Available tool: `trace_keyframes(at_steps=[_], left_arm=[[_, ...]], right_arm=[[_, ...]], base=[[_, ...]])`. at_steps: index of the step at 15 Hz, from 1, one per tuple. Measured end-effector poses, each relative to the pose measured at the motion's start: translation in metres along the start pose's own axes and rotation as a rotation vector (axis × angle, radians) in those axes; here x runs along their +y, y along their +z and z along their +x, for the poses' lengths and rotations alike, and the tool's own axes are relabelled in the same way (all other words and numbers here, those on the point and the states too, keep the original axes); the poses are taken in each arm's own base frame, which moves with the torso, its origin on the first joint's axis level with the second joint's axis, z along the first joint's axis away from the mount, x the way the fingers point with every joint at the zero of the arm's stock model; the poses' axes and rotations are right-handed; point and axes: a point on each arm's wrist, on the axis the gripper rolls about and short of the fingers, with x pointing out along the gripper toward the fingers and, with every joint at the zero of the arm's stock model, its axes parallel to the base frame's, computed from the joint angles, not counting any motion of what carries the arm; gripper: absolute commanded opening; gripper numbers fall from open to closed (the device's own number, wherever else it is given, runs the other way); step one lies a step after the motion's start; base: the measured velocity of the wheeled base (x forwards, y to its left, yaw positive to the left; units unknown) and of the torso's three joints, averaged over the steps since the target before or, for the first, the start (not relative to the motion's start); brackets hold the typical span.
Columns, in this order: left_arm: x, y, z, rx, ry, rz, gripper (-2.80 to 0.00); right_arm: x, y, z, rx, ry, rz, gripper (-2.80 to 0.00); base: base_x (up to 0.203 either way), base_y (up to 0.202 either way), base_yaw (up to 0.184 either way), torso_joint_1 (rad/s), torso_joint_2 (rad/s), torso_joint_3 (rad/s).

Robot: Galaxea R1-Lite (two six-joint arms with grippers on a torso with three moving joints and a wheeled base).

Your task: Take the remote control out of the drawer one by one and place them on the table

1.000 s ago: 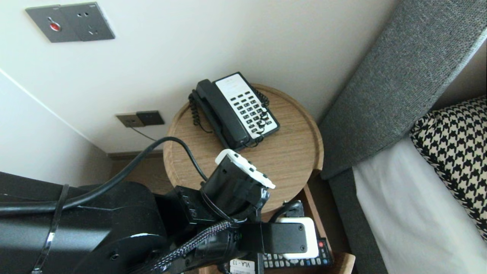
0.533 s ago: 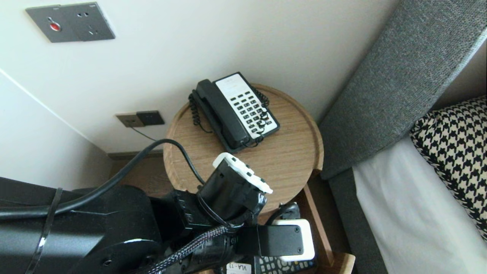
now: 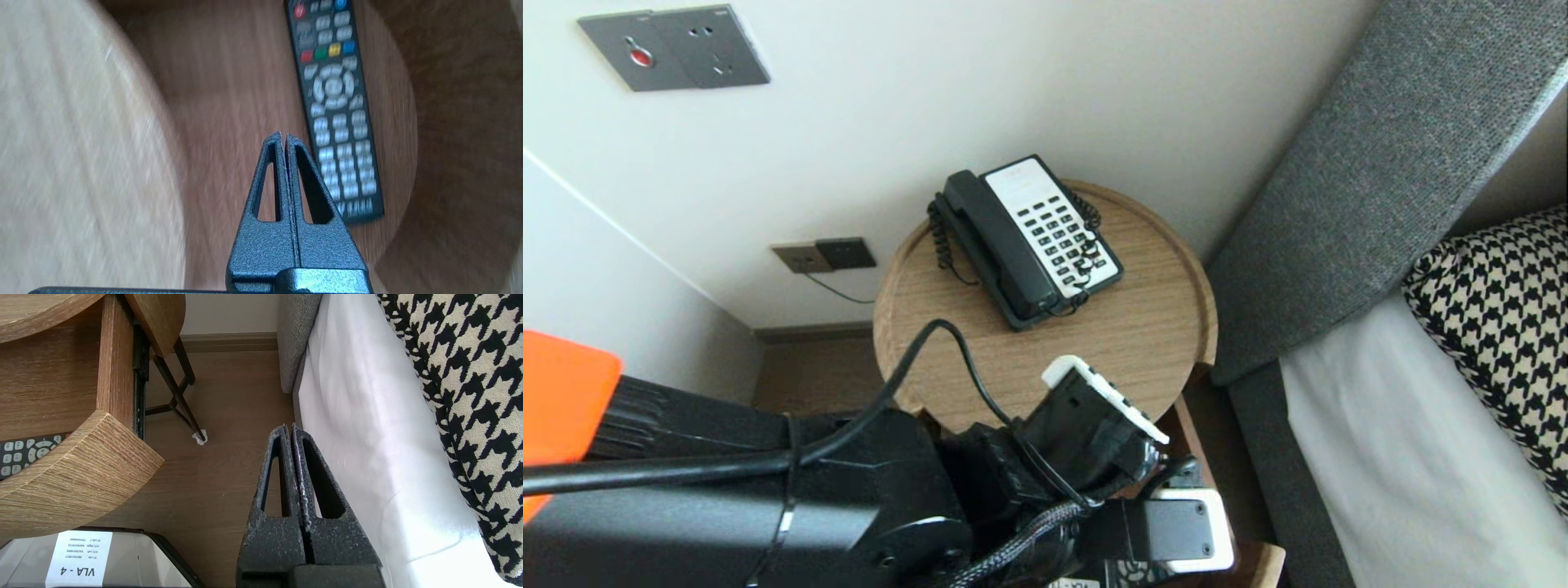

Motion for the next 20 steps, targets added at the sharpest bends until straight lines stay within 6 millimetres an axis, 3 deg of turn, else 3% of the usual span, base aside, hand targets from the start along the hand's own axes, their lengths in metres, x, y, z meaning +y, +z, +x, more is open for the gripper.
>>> trace_keyframes(at_steps=[2,3,10,20], left_arm=[[-0.005,0.005,0.013,0.005,-0.020,0.016,-2.80],[-0.008,0.007,0.018,0.010,-0.031,0.023,0.00],[-0.020,0.005,0.044,0.041,-0.090,0.044,0.00],[-0.025,0.001,0.056,0.068,-0.115,0.031,0.00]], right_arm=[[0.000,0.000,0.000,0.000,0.000,0.000,-2.80],[0.000,0.000,0.000,0.000,0.000,0.000,-2.80],[0.000,0.000,0.000,0.000,0.000,0.000,-2.80],[0.000,0.000,0.000,0.000,0.000,0.000,-2.80]], base=[[0.000,0.000,0.000,0.000,0.00,0.000],[0.000,0.000,0.000,0.000,0.00,0.000],[0.000,0.000,0.000,0.000,0.00,0.000],[0.000,0.000,0.000,0.000,0.00,0.000]])
